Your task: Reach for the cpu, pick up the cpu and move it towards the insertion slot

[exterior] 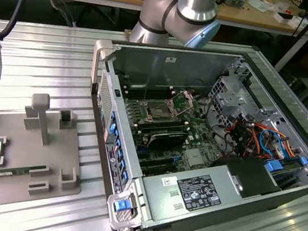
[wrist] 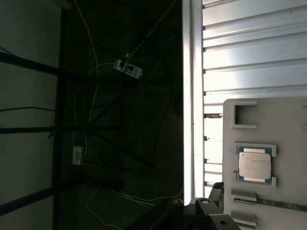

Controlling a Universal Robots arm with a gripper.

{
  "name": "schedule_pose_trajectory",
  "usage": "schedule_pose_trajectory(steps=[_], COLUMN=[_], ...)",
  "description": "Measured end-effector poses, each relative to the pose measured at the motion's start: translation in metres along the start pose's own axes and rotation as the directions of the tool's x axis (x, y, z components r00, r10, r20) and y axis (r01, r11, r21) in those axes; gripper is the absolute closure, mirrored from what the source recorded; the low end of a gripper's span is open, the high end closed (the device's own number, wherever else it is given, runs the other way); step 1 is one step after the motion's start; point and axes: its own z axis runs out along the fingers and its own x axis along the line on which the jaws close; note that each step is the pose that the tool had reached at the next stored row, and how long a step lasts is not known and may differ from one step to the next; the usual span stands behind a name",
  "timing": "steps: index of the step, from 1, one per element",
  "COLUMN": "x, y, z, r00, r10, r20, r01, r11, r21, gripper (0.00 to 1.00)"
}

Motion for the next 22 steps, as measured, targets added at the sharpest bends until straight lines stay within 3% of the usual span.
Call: schedule_pose_trajectory(steps=[5,22], x=[0.0000,0.0000], y=[-0.0002,-0.0011], z=[0.0039,0.0282], r00=[1.0000,1.0000], r10=[0.000,0.000], r20=[0.0000,0.0000], r01=[0.000,0.000], r11=[1.0000,1.0000], r21=[0.0000,0.0000], gripper=[0.27,0.27])
